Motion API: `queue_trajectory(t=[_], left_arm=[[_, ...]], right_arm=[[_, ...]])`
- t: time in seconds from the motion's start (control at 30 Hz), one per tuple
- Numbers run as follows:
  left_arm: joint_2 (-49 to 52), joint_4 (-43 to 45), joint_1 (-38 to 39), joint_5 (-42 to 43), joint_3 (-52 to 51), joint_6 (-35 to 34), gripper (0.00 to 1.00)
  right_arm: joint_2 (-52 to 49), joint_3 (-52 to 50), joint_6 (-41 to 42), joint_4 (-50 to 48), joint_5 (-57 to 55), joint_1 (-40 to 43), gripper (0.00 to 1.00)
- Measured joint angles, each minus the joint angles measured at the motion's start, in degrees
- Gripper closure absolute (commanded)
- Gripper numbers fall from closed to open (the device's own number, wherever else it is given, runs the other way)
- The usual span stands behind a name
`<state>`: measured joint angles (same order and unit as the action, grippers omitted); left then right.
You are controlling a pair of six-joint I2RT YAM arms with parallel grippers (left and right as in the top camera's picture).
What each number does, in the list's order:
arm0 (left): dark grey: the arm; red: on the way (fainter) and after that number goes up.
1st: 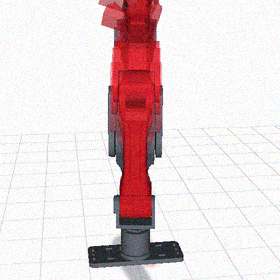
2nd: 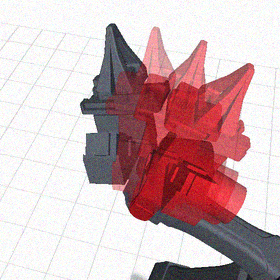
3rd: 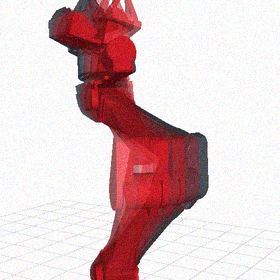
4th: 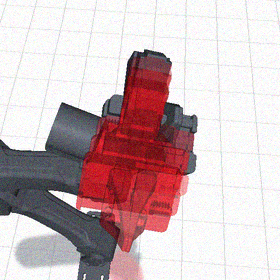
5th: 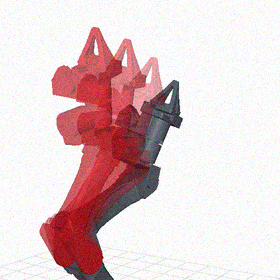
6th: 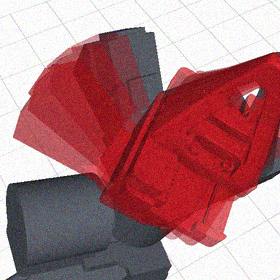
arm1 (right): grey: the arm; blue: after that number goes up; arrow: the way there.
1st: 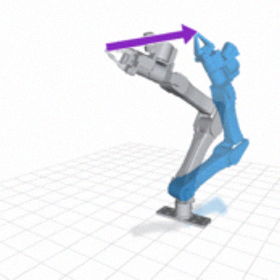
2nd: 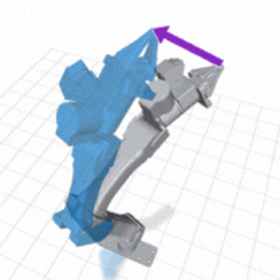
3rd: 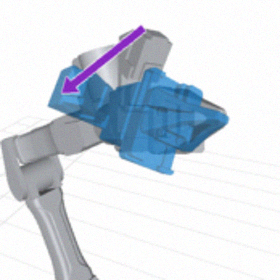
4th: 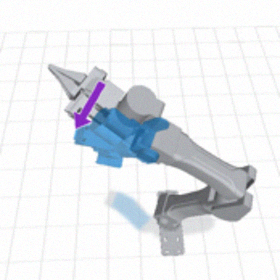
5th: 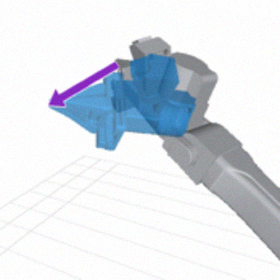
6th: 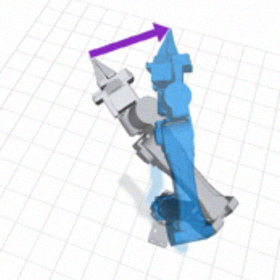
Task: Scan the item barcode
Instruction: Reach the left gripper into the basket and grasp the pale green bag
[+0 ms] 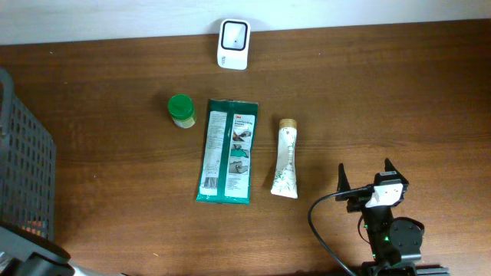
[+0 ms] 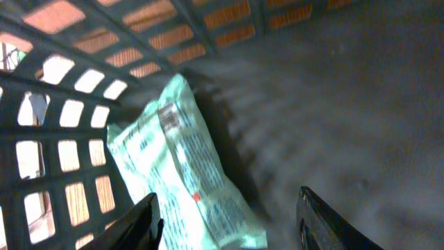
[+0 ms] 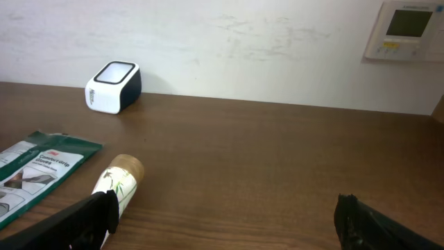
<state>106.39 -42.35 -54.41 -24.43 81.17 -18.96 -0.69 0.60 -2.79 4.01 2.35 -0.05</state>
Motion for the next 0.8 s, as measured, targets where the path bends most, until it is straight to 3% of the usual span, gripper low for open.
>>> queue_trajectory(t=[0.53, 0.57, 0.63, 0.7, 0.8], left_arm=[[9.2, 0.0, -1.4, -3.7, -0.3, 0.6, 0.5], [9.3, 0.2, -1.5, -3.7, -0.3, 0.6, 0.57], [9.4, 0.2, -1.6, -3.9, -0.2, 0.9, 0.82], [9.6, 0.2, -1.8, -4.7, -0.2, 1.2, 1.0], [9.6, 0.1, -1.9, -4.8, 0.2, 1.5, 1.0]], right_arm=[[0.0, 0.0, 0.0, 0.0, 0.0, 0.0, 0.02], [0.0, 0.0, 0.0, 0.0, 0.0, 0.0, 0.02], [0.0, 0.0, 0.0, 0.0, 0.0, 0.0, 0.02], [0.0, 0.0, 0.0, 0.0, 0.0, 0.0, 0.02], [0.0, 0.0, 0.0, 0.0, 0.0, 0.0, 0.02]])
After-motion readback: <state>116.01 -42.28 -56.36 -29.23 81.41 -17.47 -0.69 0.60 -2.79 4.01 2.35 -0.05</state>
